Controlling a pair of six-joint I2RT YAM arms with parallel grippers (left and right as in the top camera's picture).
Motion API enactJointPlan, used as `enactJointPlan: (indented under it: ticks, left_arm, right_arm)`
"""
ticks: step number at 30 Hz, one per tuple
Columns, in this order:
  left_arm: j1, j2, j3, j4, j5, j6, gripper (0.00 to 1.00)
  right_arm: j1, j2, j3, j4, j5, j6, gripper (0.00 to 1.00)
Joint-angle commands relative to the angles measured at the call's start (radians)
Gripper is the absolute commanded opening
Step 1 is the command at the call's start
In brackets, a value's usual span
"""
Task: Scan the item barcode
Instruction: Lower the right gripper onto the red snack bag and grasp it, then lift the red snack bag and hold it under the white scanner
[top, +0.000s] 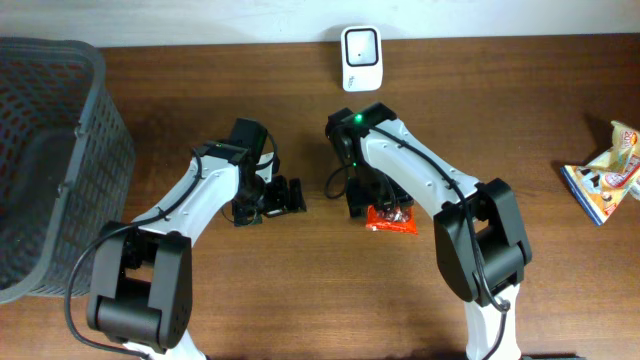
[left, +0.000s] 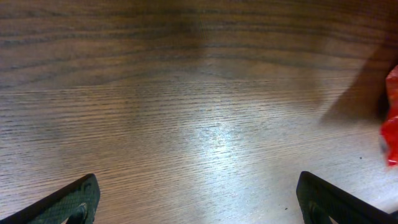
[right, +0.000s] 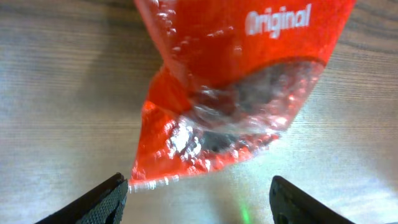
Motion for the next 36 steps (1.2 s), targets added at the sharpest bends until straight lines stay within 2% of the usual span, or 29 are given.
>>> enactJointPlan:
  ticks: [1, 4, 5, 7, 8, 10, 15, 18, 21, 24, 25, 26, 27, 28, 29, 30, 34, 36]
  left_arm:
    - [-0.003, 0.003, -0.003, -0.007, -0.007, -0.010, 0.99]
    - [-0.003, 0.003, -0.003, -0.006, -0.007, -0.010, 0.99]
    - [-0.003, 0.003, -0.003, -0.008, -0.007, -0.010, 0.99]
    - [-0.003, 0.003, -0.003, -0.008, -0.007, -0.010, 0.99]
    - [-0.003, 0.003, -0.003, -0.008, -0.007, -0.010, 0.99]
    - [-0.003, 0.003, -0.003, -0.004, -0.008, -0.010, 0.99]
    - [-0.003, 0.003, -0.003, -0.001, -0.008, -0.010, 0.99]
    - [-0.003, 0.003, -0.003, -0.001, -0.008, -0.010, 0.99]
    - [-0.003, 0.003, -0.003, -0.002, -0.007, -0.010, 0.99]
    - [-0.003, 0.003, -0.003, -0.001, -0.007, -0.010, 0.99]
    - [-0.003, 0.003, -0.003, -0.001, -0.007, -0.010, 0.99]
    - [-0.003, 0.003, -0.003, -0.001, -0.007, -0.010, 0.99]
    - [-0.003, 0.003, -0.003, -0.001, -0.008, -0.010, 0.99]
    - [-0.003, 0.003, -0.003, -0.001, -0.007, -0.010, 0.99]
    - [-0.003, 0.003, -0.003, -0.001, -0.008, -0.010, 0.99]
    - [-0.003, 0.003, -0.003, -0.001, -0.008, -0.010, 0.99]
    - [-0.003, 0.003, -0.003, -0.001, -0.008, -0.010, 0.99]
    - [-0.003, 0.003, -0.003, 0.002, -0.008, -0.010, 0.99]
  right_arm:
    - [-0.023, 0.003, 0.123, -0.065, -0.006, 0.003, 0.72]
    - [-0.085, 0.003, 0.267, -0.132, -0.008, -0.064, 0.67]
    - [-0.122, 0.003, 0.286, -0.142, -0.010, -0.093, 0.40]
    - [-0.175, 0.006, 0.272, -0.161, -0.016, -0.093, 0.12]
    - [-0.198, 0.006, 0.243, -0.153, -0.045, -0.094, 0.04]
    - [-0.212, 0.006, 0.167, -0.093, -0.098, -0.097, 0.04]
    - [-0.188, 0.006, -0.090, 0.192, -0.280, -0.097, 0.04]
    - [-0.167, 0.006, -0.223, 0.330, -0.286, -0.097, 0.04]
    - [-0.206, -0.004, -0.147, 0.225, -0.283, -0.103, 0.04]
    - [-0.245, -0.013, 0.032, 0.021, -0.284, -0.204, 0.04]
    - [-0.246, -0.013, 0.064, -0.012, -0.284, -0.224, 0.09]
    - [-0.246, -0.013, 0.090, -0.048, -0.284, -0.236, 0.44]
    - [-0.242, -0.013, 0.086, -0.059, -0.284, -0.236, 0.73]
    - [-0.234, -0.012, 0.066, -0.059, -0.283, -0.236, 0.88]
    - [-0.226, -0.011, 0.050, -0.056, -0.283, -0.236, 0.95]
    - [-0.214, -0.011, 0.017, -0.029, -0.283, -0.236, 0.99]
    - [-0.177, -0.011, -0.102, 0.071, -0.291, -0.231, 1.00]
    - [-0.161, -0.011, -0.134, 0.120, -0.291, -0.211, 0.82]
